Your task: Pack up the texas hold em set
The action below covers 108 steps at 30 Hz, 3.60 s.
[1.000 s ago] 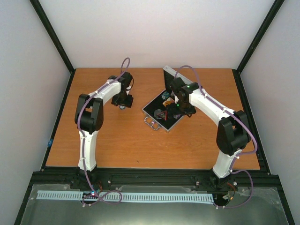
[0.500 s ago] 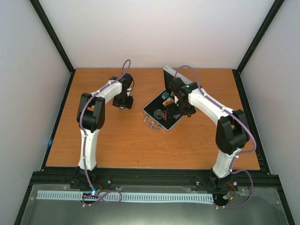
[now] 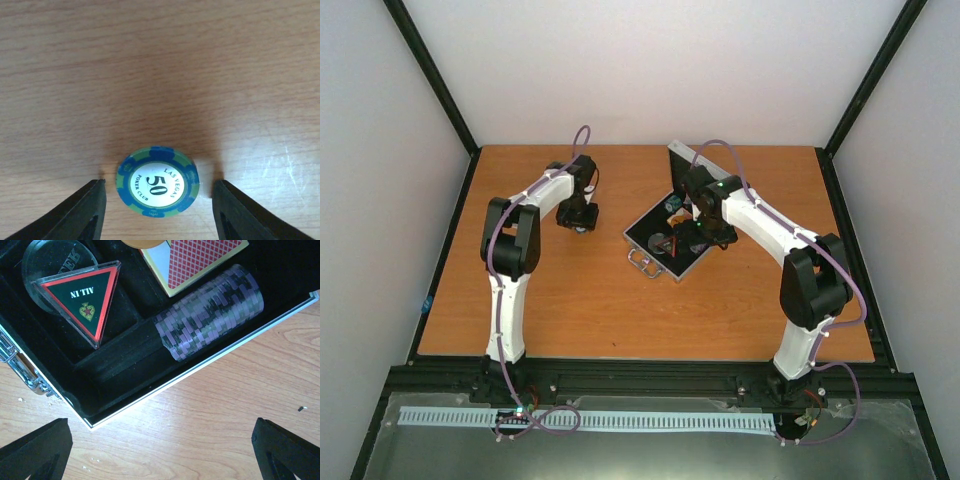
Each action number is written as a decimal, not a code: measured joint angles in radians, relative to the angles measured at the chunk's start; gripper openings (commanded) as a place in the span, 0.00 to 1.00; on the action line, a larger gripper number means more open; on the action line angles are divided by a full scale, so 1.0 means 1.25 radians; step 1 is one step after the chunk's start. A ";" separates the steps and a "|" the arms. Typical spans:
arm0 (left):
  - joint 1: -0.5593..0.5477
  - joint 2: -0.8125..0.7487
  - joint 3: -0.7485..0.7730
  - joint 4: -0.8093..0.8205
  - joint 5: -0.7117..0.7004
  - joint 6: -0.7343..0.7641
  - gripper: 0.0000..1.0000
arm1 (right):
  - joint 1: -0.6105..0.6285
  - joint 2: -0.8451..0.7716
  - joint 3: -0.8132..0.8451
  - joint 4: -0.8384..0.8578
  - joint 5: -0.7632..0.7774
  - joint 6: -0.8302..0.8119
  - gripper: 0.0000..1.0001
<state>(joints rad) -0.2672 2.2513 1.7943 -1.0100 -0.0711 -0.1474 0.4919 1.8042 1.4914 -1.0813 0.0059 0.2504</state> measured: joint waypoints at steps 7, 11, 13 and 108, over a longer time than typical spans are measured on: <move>0.000 0.002 0.001 0.001 0.019 0.003 0.51 | 0.000 0.000 0.000 0.000 0.000 0.000 1.00; 0.000 0.004 0.001 0.001 0.027 0.002 0.47 | 0.000 0.000 0.000 0.000 0.000 0.000 1.00; 0.000 0.004 0.001 0.002 0.031 0.002 0.45 | 0.000 0.000 0.000 0.000 0.000 0.000 1.00; 0.051 -0.030 -0.021 0.062 0.028 -0.083 0.78 | -0.001 -0.013 -0.013 0.016 -0.094 -0.053 1.00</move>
<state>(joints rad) -0.2035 2.2139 1.7676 -0.9329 -0.0357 -0.2512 0.4911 1.7885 1.4754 -1.0607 -0.1120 0.1837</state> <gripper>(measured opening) 0.771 1.000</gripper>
